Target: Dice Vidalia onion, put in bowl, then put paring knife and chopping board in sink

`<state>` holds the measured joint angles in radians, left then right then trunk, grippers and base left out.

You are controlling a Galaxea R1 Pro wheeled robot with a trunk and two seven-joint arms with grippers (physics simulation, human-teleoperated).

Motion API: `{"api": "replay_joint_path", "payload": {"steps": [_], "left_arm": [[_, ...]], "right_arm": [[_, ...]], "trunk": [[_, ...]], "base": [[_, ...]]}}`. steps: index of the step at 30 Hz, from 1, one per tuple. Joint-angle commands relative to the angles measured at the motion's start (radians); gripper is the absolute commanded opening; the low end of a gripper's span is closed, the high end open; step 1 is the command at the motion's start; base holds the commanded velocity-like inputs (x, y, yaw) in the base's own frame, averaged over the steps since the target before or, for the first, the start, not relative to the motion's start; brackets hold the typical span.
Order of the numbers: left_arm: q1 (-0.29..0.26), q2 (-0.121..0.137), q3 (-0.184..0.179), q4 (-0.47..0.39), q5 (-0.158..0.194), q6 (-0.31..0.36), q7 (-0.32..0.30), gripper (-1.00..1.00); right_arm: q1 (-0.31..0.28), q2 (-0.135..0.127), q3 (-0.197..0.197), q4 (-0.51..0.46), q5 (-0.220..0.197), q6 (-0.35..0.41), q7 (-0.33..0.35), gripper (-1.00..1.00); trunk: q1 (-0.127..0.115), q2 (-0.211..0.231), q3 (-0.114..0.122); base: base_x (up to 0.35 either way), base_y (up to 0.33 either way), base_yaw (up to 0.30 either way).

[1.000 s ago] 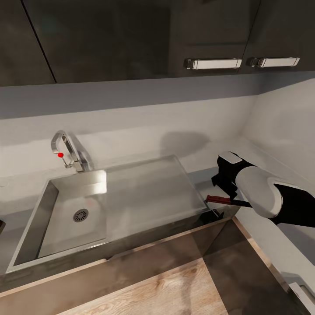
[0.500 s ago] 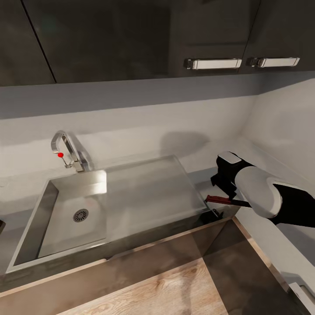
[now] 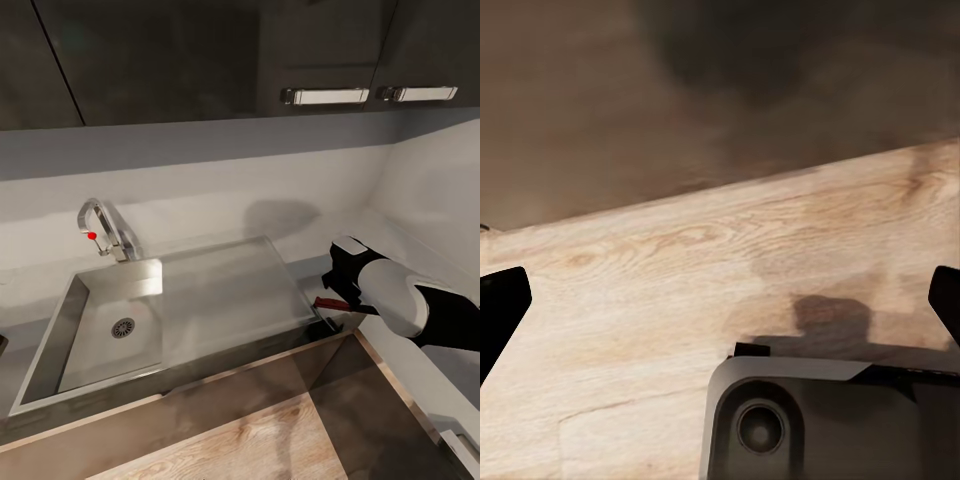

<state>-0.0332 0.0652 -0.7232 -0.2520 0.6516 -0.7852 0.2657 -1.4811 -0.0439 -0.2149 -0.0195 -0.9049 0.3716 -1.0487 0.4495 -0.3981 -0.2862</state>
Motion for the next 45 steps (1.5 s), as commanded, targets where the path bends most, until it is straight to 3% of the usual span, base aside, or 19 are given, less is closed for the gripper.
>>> {"api": "replay_joint_path", "payload": {"steps": [1, 14, 45], "left_arm": [[-0.001, 0.001, -0.009, -0.001, 0.002, -0.002, 0.009, 1.00], [-0.001, 0.001, -0.009, -0.001, 0.002, -0.002, 0.009, 1.00], [-0.001, 0.001, -0.009, -0.001, 0.002, -0.002, 0.009, 1.00]], "right_arm": [[0.002, 0.000, -0.008, -0.002, 0.008, 0.010, -0.004, 1.00], [0.007, 0.002, -0.008, -0.002, 0.007, 0.010, -0.004, 1.00], [0.007, 0.008, -0.006, -0.002, 0.006, 0.013, -0.004, 1.00]], "trunk": [[0.000, -0.002, -0.003], [0.000, -0.002, -0.021], [0.000, -0.002, -0.022]], "base": [[0.000, 0.000, 0.000], [0.000, 0.000, 0.000], [0.000, 0.000, 0.000]]}}
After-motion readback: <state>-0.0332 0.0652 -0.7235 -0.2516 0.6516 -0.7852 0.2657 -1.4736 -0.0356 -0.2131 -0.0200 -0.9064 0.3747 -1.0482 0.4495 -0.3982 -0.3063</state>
